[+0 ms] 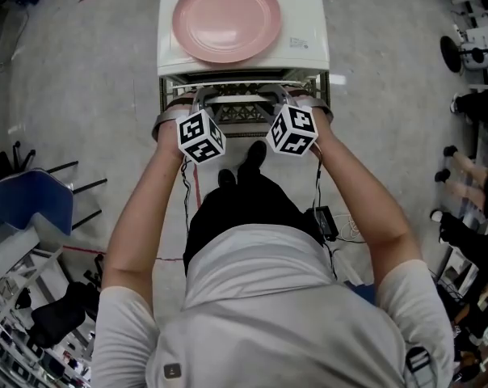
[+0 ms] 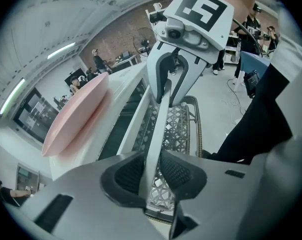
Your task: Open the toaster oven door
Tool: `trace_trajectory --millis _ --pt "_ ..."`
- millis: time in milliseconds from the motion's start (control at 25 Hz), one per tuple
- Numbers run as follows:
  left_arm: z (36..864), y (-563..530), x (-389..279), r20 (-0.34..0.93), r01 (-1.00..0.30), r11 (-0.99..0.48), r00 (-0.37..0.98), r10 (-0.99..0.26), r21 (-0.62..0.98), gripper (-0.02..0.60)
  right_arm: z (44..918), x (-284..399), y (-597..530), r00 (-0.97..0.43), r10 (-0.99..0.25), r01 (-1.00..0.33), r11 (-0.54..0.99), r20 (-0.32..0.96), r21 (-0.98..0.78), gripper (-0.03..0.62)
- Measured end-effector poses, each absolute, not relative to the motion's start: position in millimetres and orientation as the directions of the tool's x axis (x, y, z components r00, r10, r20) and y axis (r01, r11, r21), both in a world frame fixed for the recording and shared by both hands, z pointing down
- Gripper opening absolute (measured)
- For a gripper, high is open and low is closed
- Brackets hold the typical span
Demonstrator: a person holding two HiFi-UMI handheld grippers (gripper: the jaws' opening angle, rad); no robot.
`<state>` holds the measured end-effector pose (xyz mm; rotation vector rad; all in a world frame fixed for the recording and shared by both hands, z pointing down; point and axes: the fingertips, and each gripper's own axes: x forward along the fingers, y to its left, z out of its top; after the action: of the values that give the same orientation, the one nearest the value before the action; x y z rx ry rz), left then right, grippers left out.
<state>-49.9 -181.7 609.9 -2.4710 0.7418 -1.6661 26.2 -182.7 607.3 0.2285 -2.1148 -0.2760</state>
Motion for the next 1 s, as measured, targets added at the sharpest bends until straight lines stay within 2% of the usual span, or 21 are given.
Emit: trace_trajectory --millis 360,640,1000 --pt "626 -148 -50 0.836 -0.296 -0.872 0.282 -0.471 -0.391 0.106 623 25 -151 -0.472 -0.375 -0.088 0.920 0.798 0.381 0.097" --pt "633 -132 -46 0.807 -0.304 -0.839 0.263 -0.529 -0.451 0.106 632 30 -134 -0.439 -0.400 -0.030 0.902 0.805 0.432 0.089" --pt "641 -124 -44 0.805 -0.313 -0.826 0.235 -0.545 -0.468 0.109 640 31 -126 -0.419 -0.431 -0.003 0.881 0.799 0.474 0.087"
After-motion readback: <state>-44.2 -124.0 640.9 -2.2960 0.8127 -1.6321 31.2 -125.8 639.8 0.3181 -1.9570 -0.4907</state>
